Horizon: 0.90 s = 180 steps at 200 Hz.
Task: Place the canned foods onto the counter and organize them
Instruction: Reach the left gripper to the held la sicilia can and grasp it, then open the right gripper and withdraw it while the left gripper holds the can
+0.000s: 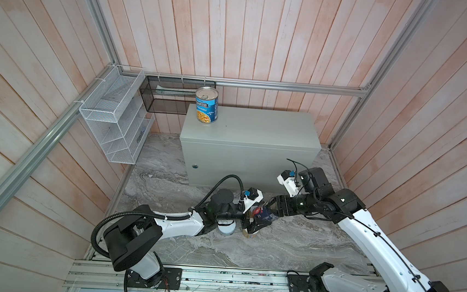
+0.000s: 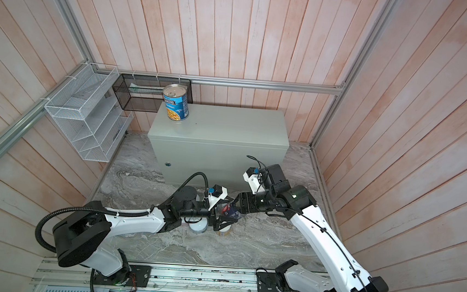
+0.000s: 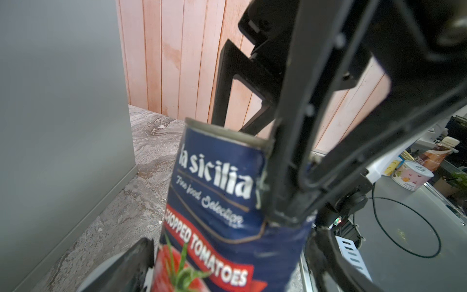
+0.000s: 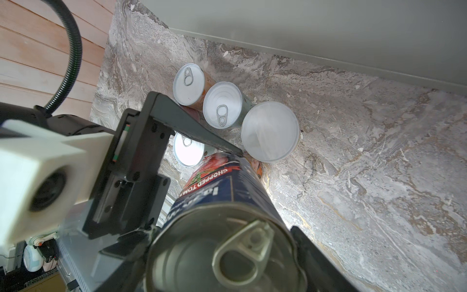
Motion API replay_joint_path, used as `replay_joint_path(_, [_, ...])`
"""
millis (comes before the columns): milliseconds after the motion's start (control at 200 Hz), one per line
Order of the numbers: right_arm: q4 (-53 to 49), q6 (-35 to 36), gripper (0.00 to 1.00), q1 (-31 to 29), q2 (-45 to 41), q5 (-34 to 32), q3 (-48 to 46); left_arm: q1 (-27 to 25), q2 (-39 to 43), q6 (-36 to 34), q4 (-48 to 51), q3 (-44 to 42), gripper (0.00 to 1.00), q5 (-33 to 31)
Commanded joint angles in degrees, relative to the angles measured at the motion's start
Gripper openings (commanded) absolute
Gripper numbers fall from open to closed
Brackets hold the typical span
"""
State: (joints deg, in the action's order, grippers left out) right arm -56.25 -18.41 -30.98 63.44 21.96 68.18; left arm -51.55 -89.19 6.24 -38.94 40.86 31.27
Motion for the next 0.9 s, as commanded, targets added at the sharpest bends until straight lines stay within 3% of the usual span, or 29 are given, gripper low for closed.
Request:
replay_joint_path(0, [3.39, 0.26, 0.41, 0.50, -1.74, 3.23, 1.89, -0.30, -1.32, 0.26, -2.97, 2.20, 0.97, 1.03])
replay_joint_path(210, [3.83, 0.13, 0.40, 1.13, -1.74, 4.22, 1.45, -0.32, -3.54, 1.53, -4.58, 3.07, 0.92, 2.52])
replay_joint_path(680, [5.12, -0.46, 0.39, 1.89, -0.98, 5.63, 0.72, -0.83, -6.76, 3.70, -6.60, 4.55, 0.91, 2.84])
replay_joint_path(895, [5.46, -0.52, 0.39, 2.12, -0.91, 5.96, 0.60, -0.92, -7.29, 3.59, -5.89, 5.54, 0.81, 2.76])
